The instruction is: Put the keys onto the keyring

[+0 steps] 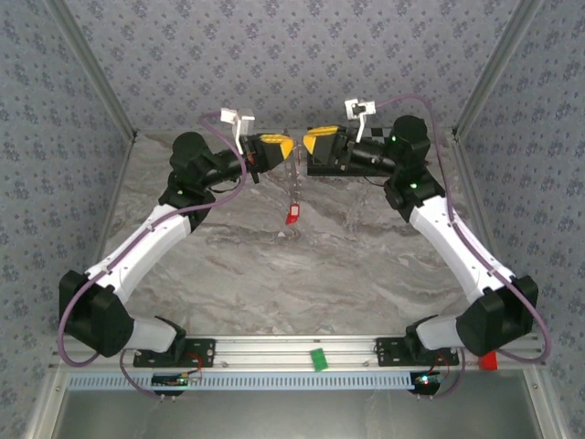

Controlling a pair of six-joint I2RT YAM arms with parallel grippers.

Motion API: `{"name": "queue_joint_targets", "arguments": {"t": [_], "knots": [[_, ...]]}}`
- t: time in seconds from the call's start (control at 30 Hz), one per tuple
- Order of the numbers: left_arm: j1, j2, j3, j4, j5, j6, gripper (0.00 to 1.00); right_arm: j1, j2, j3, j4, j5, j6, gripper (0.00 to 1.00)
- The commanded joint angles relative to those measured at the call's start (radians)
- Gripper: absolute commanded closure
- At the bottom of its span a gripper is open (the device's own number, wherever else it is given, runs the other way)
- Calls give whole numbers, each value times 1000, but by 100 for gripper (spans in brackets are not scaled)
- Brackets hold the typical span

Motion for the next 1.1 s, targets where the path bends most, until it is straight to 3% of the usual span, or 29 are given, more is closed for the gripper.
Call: {"name": "queue_joint_targets", "arguments": {"t": [0.0,0.53,1.07], "knots": [[0,-31,36,70,-5,-17,100,-3,30,46,144,-98,129,68],[0,-42,34,69,-12,-12,100,6,57,14,128,-153,113,69],[-4,-39,47,68,3,-14,100,7,49,2,37,-91,31,68]]}}
